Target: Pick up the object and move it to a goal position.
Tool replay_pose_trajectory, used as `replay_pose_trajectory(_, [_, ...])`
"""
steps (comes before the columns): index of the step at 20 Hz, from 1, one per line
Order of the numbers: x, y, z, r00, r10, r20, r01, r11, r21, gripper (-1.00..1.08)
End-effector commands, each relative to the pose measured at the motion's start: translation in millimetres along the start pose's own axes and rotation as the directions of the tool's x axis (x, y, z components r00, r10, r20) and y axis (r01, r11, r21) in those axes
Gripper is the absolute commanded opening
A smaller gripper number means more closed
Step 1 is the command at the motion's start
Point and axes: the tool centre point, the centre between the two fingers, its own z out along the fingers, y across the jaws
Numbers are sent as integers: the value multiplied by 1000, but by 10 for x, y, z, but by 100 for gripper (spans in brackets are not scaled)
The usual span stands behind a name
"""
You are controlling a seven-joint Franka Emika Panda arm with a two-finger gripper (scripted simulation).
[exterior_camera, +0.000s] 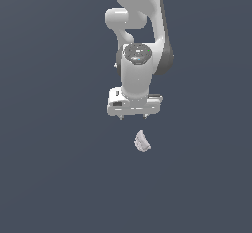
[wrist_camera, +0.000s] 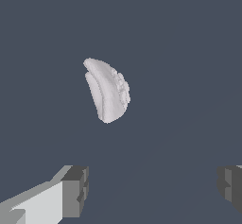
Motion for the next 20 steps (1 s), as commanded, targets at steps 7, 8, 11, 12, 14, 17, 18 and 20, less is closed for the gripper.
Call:
replay_pose_trajectory(7, [198,-129,133,996,-95,-3,95,996,-5,100])
replay_pose_trajectory(8, [236,-155,162,994,-114,-4,114,993,-6,100])
replay_pose_trajectory(11, [365,-249,264,984,-179,-6,179,984,-9,100])
replay_pose_trajectory(12, [405,-279,297,980,-199,-6,199,980,-10,100])
replay_pose_trajectory(14, [473,-332,357,972,-235,-7,235,972,-11,100])
replay_pose_trajectory(17, [549,-395,429,961,-275,-9,275,961,-12,100])
replay_pose_trajectory(18, [568,-411,448,958,-286,-9,285,958,-13,100])
replay_pose_trajectory(20, [596,-436,477,954,-301,-10,301,954,-13,100])
